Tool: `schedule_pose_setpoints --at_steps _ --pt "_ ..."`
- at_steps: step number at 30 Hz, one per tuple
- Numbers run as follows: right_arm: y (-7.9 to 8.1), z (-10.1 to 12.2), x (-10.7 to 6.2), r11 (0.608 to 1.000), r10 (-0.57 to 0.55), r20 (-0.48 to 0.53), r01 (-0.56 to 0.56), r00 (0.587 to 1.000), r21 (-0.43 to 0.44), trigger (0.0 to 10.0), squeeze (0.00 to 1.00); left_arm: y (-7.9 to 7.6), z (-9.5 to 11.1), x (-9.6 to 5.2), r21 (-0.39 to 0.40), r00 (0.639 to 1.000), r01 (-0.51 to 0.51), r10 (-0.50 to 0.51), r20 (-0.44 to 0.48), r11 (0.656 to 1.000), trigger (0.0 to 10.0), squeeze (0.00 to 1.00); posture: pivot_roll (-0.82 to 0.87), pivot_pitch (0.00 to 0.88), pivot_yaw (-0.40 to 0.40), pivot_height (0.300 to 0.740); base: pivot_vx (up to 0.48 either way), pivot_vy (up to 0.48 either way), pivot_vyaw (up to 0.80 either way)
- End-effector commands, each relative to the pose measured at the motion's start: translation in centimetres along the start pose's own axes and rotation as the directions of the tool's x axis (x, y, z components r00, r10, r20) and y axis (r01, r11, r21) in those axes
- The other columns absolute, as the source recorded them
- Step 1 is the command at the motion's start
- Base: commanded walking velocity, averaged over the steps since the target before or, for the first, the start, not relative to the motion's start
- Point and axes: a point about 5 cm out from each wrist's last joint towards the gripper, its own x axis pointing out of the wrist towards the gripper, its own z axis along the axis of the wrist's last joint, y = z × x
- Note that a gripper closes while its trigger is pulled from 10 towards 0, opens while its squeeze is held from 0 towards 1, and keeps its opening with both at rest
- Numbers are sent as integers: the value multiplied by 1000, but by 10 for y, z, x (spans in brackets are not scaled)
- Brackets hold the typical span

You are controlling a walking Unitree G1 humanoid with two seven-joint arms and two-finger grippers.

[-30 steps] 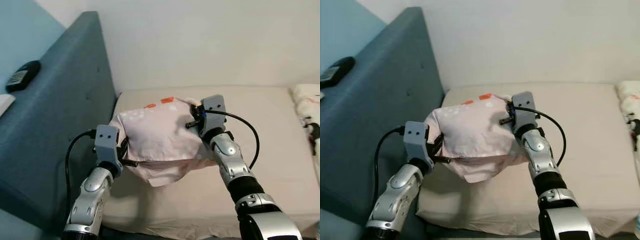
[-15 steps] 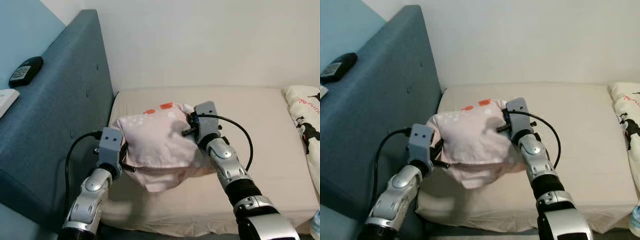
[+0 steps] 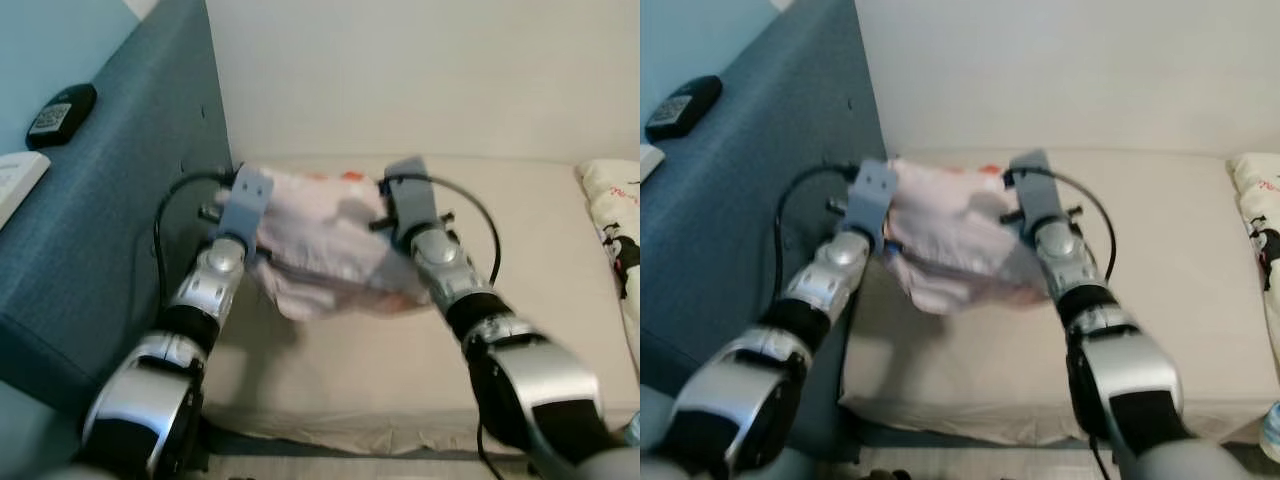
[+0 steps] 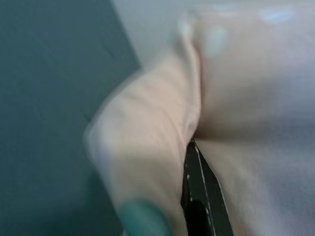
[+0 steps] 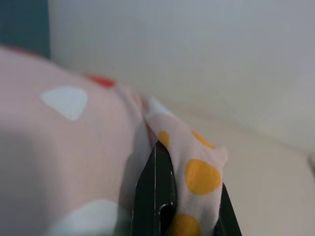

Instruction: Clean up the room

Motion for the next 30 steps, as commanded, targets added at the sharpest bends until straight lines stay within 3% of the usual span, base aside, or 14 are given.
schedule_pose_setpoints --at_steps 1,3,4,6,11,13,14,15,17,21,23,24,26,30 --pt "-15 37 6 996 -70 153 62 986 60 10000 0 26 18 8 -51 988 -139 142 64 989 10000 0 48 210 -24 740 0 0 0" --pt "-15 41 6 996 -68 169 57 983 67 10000 0 28 21 8 -57 985 -150 154 76 987 10000 0 48 210 -24 740 0 0 0" --pt "-7 63 8 997 -36 261 15 965 82 10000 0 41 32 11 -104 968 -203 216 126 974 10000 0 47 209 -19 740 0 0 0" --pt "4 75 7 996 10 321 -36 947 76 10000 0 51 34 11 -132 953 -242 261 154 961 10000 0 48 209 -20 740 0 0 0" --pt "36 65 1 984 161 348 -177 924 15 10000 0 61 7 3 -155 940 -302 321 119 941 10000 0 53 207 -25 740 0 0 0" --pt "36 65 1 984 161 348 -177 924 15 10000 0 61 7 3 -155 940 -302 321 119 941 10000 0 53 207 -25 740 0 0 0" --pt "52 50 -4 972 226 315 -236 922 -5 10000 0 61 -14 -3 -133 943 -312 324 81 941 10000 0 57 202 -31 740 0 0 0" --pt "52 50 -4 972 226 315 -236 922 -5 10000 0 61 -14 -3 -133 943 -312 324 81 941 10000 0 57 202 -31 740 0 0 0" --pt "68 26 -11 957 282 258 -290 924 -5 10000 0 54 -44 -13 -108 960 -277 281 19 955 10000 0 66 201 -36 740 0 0 0" --pt "74 13 -15 951 295 232 -307 927 17 10000 0 51 -59 -20 -78 965 -262 263 1 962 10000 0 68 196 -39 740 0 0 0" --pt "85 -30 -32 943 309 143 -323 940 84 10000 0 35 -103 -48 -37 983 -174 172 -59 984 10000 0 69 186 -38 740 0 0 0" --pt "85 -30 -32 943 309 143 -323 940 84 10000 0 35 -103 -48 -37 983 -174 172 -59 984 10000 0 69 186 -38 740 0 0 0" --pt "89 -63 -47 939 302 59 -308 951 156 10000 0 19 -137 -78 -21 988 -104 101 -120 994 10000 0 66 182 -34 740 0 0 0" --pt "88 -87 -59 943 277 -13 -269 961 196 10000 0 4 -158 -101 1 985 -55 54 -164 999 10000 0 65 181 -36 740 0 0 0"
